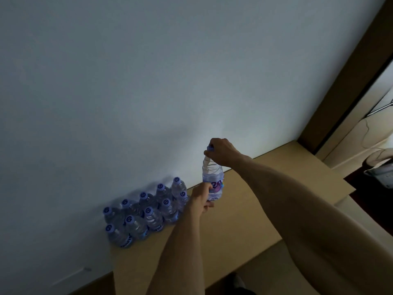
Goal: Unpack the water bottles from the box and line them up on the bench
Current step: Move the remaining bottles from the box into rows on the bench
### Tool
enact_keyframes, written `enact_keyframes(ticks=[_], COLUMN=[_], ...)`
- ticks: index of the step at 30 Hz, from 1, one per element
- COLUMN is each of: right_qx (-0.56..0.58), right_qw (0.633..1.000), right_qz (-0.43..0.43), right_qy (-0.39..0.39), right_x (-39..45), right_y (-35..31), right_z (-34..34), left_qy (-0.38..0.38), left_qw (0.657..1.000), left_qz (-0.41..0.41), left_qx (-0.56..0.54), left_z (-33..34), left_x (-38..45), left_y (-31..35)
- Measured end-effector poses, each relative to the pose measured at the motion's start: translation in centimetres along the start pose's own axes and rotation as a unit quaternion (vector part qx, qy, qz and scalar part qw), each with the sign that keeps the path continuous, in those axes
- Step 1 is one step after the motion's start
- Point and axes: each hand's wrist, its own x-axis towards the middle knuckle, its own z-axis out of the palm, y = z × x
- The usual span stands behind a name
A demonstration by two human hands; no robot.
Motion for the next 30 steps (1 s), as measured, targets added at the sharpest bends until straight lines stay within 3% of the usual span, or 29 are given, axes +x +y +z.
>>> enact_keyframes(ticks=[2, 5, 10, 12, 18, 21, 30], right_qx=[-0.02, -0.039, -0.067, -0.075, -0.097, -0.121, -0.137], right_qw=[0.999, 0.995, 0.984, 0.982, 0.975, 0.97, 0.963], right_qz=[-0.016, -0.064, -0.126, -0.135, -0.148, -0.151, -0.182], right_qy=[-0.022, -0.06, -0.102, -0.106, -0.133, -0.147, -0.145], right_x=[0.8, 2.3, 5.2, 5.9, 7.0, 8.0, 9.7], right_y=[0.9, 1.8, 3.0, 3.7, 4.1, 4.4, 5.2], right_z=[0.5, 1.4, 2.7, 3.8, 8.4, 10.1, 14.1], left_qy=[0.038, 0.139, 0.248, 0.268, 0.282, 0.28, 0.268], left_qw=[0.998, 0.973, 0.867, 0.839, 0.796, 0.785, 0.822], left_qz=[0.005, 0.079, 0.146, 0.134, 0.088, 0.087, 0.088], left_qx=[0.054, 0.164, 0.406, 0.455, 0.528, 0.546, 0.495], left_z=[0.8, 0.5, -1.4, -2.3, -4.7, -5.4, -7.3], left_x=[1.2, 3.1, 3.4, 3.4, 4.3, 6.0, 8.5], left_y=[0.6, 1.9, 2.8, 2.7, 0.9, 0.4, -0.7])
